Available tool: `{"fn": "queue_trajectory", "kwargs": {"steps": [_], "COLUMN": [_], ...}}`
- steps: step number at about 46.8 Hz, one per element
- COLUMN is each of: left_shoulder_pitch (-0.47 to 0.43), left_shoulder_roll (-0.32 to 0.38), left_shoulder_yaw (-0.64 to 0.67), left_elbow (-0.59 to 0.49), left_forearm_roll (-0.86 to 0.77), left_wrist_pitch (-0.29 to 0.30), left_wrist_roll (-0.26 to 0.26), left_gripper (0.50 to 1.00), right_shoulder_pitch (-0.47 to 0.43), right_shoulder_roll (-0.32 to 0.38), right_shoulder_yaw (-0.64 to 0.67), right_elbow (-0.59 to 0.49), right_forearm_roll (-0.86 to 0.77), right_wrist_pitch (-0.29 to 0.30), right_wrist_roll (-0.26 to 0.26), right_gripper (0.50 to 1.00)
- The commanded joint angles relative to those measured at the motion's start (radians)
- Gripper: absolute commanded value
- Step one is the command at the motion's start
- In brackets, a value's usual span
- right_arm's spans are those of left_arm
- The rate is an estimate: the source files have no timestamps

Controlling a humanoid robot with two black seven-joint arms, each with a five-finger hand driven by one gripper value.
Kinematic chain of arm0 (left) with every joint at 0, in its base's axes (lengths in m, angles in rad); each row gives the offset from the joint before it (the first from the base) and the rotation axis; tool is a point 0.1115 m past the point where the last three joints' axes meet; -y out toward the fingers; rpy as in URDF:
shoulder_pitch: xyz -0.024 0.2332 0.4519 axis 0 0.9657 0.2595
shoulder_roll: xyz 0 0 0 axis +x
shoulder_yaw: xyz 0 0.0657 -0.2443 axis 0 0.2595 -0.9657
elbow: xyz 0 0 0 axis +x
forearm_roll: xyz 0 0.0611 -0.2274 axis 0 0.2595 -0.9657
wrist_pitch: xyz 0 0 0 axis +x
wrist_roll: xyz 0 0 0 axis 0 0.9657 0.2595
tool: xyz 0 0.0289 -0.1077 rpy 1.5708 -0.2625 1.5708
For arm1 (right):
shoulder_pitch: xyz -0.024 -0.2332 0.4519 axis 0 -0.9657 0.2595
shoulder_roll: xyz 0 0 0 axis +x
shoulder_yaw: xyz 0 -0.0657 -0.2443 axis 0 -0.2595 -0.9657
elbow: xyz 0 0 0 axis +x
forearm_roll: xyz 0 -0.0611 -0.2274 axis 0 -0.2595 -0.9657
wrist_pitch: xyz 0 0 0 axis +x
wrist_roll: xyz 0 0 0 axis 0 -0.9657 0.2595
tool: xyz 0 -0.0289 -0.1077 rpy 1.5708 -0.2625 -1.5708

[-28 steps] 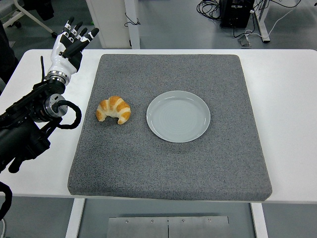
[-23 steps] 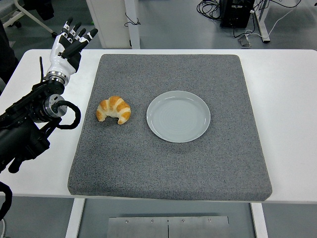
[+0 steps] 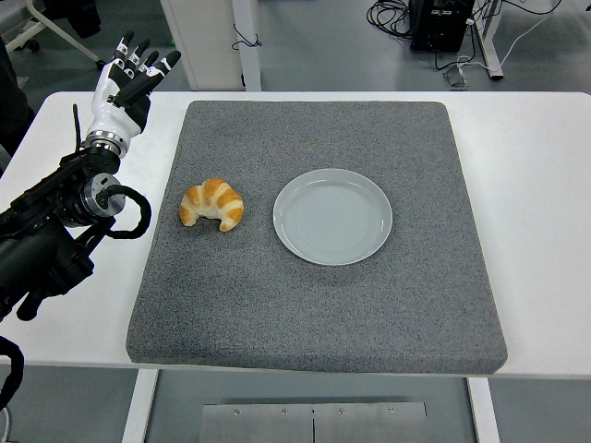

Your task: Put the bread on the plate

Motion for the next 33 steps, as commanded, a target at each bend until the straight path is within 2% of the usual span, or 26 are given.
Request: {"fn": "queue_trajectory", "kwargs": {"steps": [1, 20, 33], "left_shoulder_pitch": [-0.002, 0.001, 0.006], "left_shoulder_roll": [-0.001, -0.004, 0.004], "left_shoulder_yaw": [-0.006, 0.005, 0.024], "left_elbow": [0.000, -0.001, -0.012], "left_forearm_roll": [-0.001, 0.008, 0.025], "left_wrist_pitch": [0.000, 0.000, -0.043], "left_wrist_roll": [0.000, 0.000, 0.010], "left_gripper": [0.981, 0.981, 0.981], "right_shoulder_pitch": [0.000, 0.000, 0.000], "right_shoulder_roll": [0.000, 0.000, 0.000], "right_shoulder_yaw": [0.000, 0.000, 0.000], "right_elbow": [0.000, 0.000, 0.000], "right_forearm_roll": [0.000, 0.000, 0.000], "right_wrist_pitch": [0.000, 0.000, 0.000], "right_wrist_roll": [0.000, 0.000, 0.000], "right_gripper": [1.000, 1.000, 1.000]}}
